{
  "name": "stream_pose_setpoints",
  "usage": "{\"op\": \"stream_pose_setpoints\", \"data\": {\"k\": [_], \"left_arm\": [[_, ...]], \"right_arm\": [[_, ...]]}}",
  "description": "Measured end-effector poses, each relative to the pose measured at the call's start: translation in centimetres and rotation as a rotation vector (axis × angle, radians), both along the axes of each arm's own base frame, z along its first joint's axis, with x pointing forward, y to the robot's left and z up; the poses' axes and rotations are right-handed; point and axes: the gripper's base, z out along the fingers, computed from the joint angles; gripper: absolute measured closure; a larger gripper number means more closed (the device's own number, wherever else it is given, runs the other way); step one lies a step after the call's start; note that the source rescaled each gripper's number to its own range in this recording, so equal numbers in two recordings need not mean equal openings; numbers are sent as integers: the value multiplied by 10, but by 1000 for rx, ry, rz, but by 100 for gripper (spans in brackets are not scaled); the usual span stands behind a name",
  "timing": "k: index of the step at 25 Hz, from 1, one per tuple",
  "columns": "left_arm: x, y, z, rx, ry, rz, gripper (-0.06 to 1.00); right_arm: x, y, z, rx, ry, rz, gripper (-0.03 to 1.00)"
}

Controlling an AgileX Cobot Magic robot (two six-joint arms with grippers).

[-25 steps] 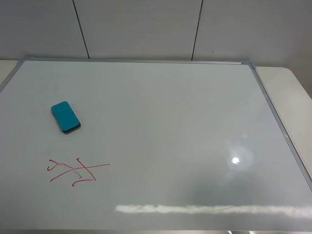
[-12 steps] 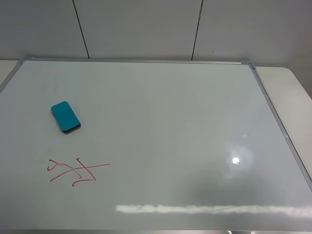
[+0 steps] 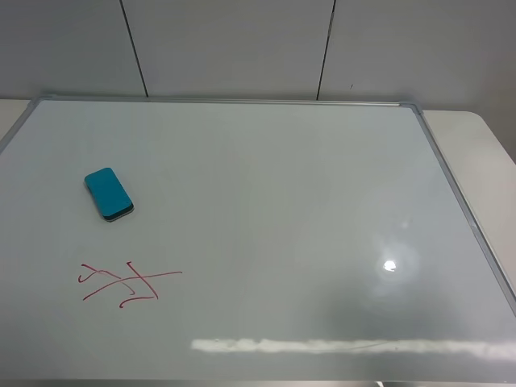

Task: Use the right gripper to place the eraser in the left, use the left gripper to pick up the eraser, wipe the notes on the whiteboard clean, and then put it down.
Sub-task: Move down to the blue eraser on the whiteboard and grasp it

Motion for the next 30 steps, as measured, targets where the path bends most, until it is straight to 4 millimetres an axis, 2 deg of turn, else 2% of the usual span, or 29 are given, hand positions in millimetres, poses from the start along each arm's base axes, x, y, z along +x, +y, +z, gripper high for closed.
{"op": "stream_pose_setpoints", "data": {"k": [30], "left_arm": [[0, 0, 0, 0, 0, 0, -6]], "right_arm": [[0, 0, 0, 0, 0, -1, -3]]}}
